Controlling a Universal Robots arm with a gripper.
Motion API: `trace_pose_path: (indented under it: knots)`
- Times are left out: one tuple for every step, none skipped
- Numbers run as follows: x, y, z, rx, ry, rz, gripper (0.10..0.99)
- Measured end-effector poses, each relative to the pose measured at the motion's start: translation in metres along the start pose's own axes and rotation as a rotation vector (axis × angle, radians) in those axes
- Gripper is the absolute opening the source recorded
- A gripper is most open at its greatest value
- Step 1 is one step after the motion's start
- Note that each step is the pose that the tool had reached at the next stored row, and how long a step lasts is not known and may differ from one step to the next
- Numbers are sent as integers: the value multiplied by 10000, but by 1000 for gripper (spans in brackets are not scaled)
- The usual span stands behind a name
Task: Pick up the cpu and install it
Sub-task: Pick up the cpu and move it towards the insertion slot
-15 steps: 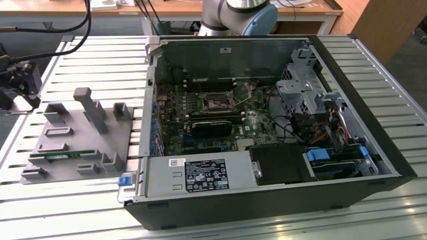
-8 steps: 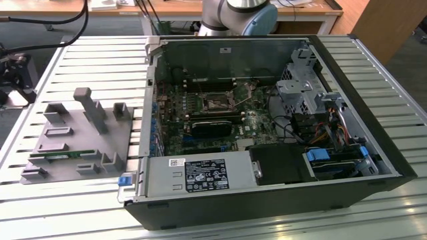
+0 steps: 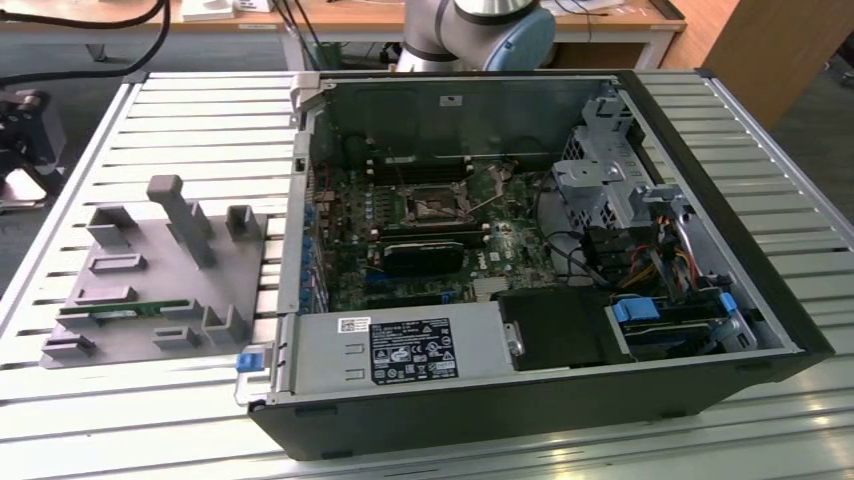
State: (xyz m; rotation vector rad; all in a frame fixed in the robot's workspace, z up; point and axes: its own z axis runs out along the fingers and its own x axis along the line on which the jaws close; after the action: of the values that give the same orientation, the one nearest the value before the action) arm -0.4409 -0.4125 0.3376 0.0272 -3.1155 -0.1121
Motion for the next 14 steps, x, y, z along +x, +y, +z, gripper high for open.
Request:
trace_pose_path:
  knots:
    - [1, 2, -21, 0, -2, 0, 529]
    - [1, 4, -44, 0, -4, -1, 529]
    - [2, 5, -65, 0, -6, -1, 529]
    - [2, 7, -86, 0, -8, -1, 529]
    - [3, 8, -106, 0, -10, -1, 529]
    - [3, 10, -125, 0, -11, -1, 529]
    - [4, 11, -142, 0, -13, -1, 529]
    - [4, 12, -160, 0, -14, -1, 529]
    - [4, 14, -179, 0, -15, -1, 529]
    - [5, 15, -197, -1, -17, -1, 529]
    - [5, 16, -213, -1, -18, -2, 529]
    - [6, 17, -230, 0, -20, -2, 529]
    - [6, 19, -247, -1, -21, -2, 529]
    - [7, 20, -267, -1, -22, -2, 529]
